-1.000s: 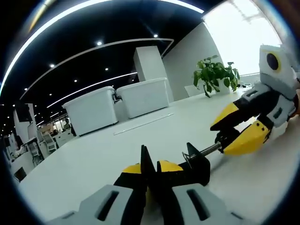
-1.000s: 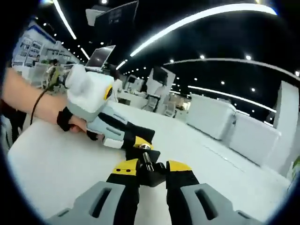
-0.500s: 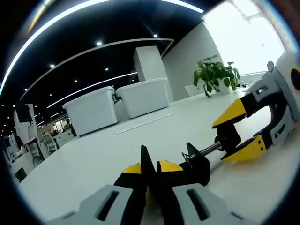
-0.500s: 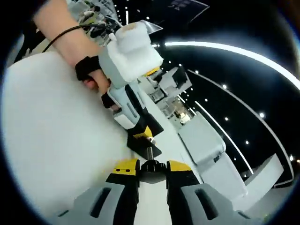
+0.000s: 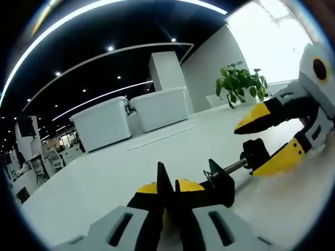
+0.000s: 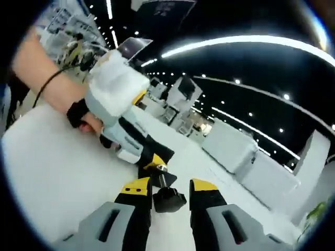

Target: Clamp the fixed fixture on the desktop, loosen the retaining clip, secure it to the edge of the desk, and tighten the retaining clip.

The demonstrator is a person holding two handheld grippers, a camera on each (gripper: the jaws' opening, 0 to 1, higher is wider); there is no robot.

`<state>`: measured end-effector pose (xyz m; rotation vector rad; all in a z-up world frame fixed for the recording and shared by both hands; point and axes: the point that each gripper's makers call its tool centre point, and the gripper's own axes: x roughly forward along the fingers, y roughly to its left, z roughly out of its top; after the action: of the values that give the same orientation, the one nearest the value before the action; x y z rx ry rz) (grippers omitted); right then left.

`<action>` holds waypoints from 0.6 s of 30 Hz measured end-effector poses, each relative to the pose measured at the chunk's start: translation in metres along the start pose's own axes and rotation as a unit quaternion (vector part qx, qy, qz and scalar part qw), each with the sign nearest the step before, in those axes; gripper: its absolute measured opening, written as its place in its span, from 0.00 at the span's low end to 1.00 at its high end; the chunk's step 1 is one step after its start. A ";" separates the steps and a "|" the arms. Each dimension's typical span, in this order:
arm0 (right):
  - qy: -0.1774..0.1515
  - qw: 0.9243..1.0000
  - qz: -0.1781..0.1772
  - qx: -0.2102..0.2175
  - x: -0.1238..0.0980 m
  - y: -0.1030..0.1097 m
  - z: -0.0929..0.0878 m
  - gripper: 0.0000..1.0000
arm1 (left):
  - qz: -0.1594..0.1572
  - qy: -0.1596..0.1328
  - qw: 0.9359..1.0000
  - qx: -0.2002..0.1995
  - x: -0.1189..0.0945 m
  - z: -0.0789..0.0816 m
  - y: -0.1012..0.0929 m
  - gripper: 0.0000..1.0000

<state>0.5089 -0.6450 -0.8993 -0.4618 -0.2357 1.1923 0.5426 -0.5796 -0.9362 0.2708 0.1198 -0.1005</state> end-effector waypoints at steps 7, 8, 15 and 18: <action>0.004 0.968 0.016 0.249 -0.003 -0.011 -0.019 0.28 | 0.001 0.000 1.000 0.001 0.000 0.000 0.000 0.09; 0.000 0.963 0.021 0.270 -0.004 -0.007 -0.018 0.27 | 0.002 0.000 1.000 0.001 0.000 0.000 0.000 0.09; 0.007 0.946 0.036 0.323 0.005 -0.013 -0.026 0.22 | 0.001 0.000 1.000 0.000 0.000 0.000 0.000 0.09; 0.016 0.952 0.040 0.302 0.009 -0.009 -0.027 0.23 | 0.001 0.000 1.000 0.000 0.000 0.000 0.000 0.09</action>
<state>0.5311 -0.6452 -0.9197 0.0478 0.1797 1.2651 0.5429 -0.5799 -0.9361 0.2712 0.1195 -0.0990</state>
